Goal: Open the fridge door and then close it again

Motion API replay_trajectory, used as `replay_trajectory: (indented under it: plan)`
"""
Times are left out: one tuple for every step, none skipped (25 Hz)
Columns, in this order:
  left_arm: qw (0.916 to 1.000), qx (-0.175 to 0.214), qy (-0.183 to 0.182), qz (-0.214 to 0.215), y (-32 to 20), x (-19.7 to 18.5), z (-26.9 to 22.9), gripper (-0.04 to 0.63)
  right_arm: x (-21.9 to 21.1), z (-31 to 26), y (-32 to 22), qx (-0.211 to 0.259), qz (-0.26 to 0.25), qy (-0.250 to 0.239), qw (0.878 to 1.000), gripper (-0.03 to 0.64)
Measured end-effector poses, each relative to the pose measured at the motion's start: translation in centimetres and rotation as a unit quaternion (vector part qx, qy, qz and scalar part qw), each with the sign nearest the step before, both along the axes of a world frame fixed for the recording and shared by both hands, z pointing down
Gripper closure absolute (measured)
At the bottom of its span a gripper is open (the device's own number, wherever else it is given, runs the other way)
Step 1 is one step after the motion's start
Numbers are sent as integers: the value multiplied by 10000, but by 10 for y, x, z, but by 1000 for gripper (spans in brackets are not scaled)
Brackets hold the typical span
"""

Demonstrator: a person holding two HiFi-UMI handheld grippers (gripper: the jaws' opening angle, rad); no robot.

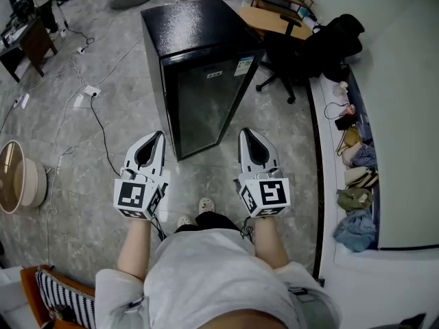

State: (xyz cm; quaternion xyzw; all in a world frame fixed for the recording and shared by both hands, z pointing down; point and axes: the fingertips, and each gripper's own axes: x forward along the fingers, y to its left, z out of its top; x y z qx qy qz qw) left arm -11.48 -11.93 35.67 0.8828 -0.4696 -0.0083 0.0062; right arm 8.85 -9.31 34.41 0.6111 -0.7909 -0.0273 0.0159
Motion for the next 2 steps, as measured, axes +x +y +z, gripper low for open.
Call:
replay_trajectory:
  plan:
    - [10000, -8, -2, 2, 1, 1, 0, 581, 0, 0, 1, 6, 1, 0, 10000, 592]
    - [10000, -16, -3, 2, 1, 1, 0, 580, 0, -1, 2, 12, 2, 0, 10000, 592]
